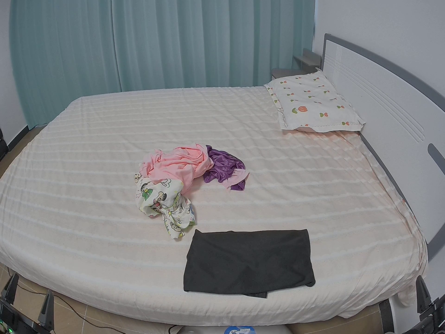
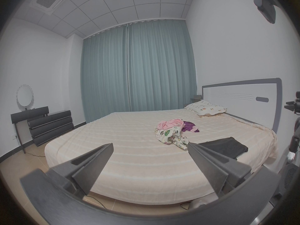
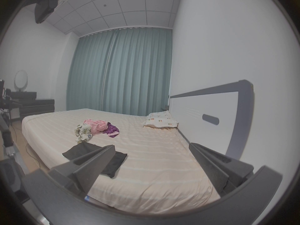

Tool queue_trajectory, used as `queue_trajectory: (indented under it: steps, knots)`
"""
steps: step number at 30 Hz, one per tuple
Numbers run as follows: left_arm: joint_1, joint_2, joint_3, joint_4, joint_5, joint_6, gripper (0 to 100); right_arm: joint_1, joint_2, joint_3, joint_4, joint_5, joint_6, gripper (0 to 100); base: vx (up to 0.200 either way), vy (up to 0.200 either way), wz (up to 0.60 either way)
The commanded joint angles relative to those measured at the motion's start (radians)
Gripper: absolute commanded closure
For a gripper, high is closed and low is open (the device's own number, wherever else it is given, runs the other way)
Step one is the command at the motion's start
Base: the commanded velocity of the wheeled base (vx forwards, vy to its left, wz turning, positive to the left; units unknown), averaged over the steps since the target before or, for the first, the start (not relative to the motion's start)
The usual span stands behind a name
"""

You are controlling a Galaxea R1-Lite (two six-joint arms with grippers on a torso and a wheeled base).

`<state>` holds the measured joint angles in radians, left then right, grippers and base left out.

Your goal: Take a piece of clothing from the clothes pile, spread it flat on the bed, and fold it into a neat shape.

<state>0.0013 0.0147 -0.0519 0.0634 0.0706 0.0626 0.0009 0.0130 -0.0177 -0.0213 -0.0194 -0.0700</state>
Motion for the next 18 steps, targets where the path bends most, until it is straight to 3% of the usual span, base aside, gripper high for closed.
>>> queue_trajectory:
  steps: [1,8,12,18]
  knots:
    - [0.0,0.001,0.004,-0.004,-0.045,0.026,0,-0.002,-0.011,0.008,0.046,-0.002,0.055,0,0.0,0.0,0.0]
    - [0.0,0.007,0.052,-0.057,-0.121,-0.072,0,-0.001,-0.011,0.015,0.035,-0.001,0.061,0,0.0,0.0,0.0]
    - [0.003,-0.001,0.05,-0.063,-0.061,-0.072,0,-0.001,-0.011,0.015,0.035,0.001,0.061,0,0.0,0.0,0.0]
    - [0.002,-0.001,0.05,-0.063,-0.061,-0.069,0,0.001,-0.013,0.015,0.035,0.006,0.062,0,0.0,0.0,0.0]
